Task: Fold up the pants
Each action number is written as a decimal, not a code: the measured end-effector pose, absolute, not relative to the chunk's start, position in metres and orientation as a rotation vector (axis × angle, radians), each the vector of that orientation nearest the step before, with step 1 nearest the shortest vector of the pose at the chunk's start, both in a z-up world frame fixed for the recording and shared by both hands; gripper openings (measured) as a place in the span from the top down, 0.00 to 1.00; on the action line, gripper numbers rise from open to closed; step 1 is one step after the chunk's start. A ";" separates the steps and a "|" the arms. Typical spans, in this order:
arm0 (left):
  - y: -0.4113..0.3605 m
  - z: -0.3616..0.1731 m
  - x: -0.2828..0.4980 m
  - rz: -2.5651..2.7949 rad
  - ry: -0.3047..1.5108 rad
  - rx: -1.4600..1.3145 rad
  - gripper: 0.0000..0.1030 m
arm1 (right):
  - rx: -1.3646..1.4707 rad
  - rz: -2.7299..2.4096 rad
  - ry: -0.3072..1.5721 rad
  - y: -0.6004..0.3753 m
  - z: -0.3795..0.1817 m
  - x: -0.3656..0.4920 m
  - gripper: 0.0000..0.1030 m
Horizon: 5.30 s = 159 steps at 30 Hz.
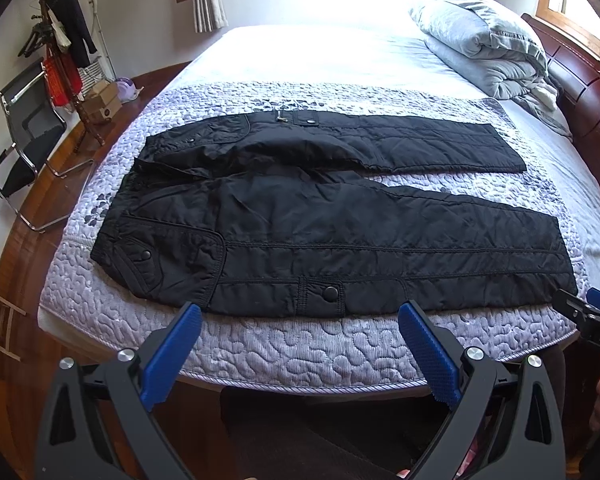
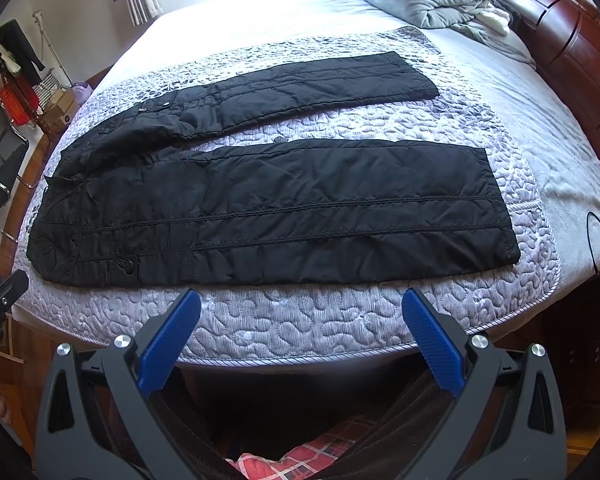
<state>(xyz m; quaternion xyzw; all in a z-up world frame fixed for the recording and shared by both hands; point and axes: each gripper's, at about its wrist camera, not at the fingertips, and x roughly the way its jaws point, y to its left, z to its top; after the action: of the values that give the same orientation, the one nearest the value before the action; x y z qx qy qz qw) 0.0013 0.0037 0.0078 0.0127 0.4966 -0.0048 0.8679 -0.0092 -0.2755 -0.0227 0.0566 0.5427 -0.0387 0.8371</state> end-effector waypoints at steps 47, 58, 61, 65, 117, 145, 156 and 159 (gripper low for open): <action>-0.004 0.011 0.008 -0.020 1.035 0.047 0.04 | 0.128 -0.088 1.156 -0.281 -0.024 -0.004 0.02; -0.005 0.011 0.009 -0.021 1.038 0.047 0.04 | 0.130 -0.089 1.163 -0.282 -0.028 -0.002 0.02; -0.005 0.010 0.010 -0.020 1.039 0.049 0.04 | 0.127 -0.091 1.163 -0.282 -0.029 -0.002 0.02; -0.004 0.006 0.012 -0.017 1.046 0.048 0.04 | 0.111 -0.101 1.157 -0.281 -0.031 0.000 0.02; 0.297 -0.183 0.425 0.236 1.485 -0.360 0.04 | 0.047 -0.039 1.401 -0.535 -0.209 0.514 0.02; 0.251 -0.040 0.316 0.039 1.008 -0.311 0.91 | 0.026 0.112 0.888 -0.512 -0.015 0.370 0.90; 0.250 -0.015 0.173 -0.036 0.814 -0.313 0.90 | 0.001 0.044 0.620 -0.525 0.015 0.221 0.88; 0.259 -0.026 0.133 -0.041 0.797 -0.363 0.90 | 0.029 0.012 0.600 -0.531 0.005 0.180 0.87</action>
<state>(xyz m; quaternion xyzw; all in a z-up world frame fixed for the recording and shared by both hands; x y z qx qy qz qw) 0.1333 0.2585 -0.0264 -0.1758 0.3858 -0.0200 0.9055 0.1803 -0.5310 0.0050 0.0143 0.2953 0.0061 0.9553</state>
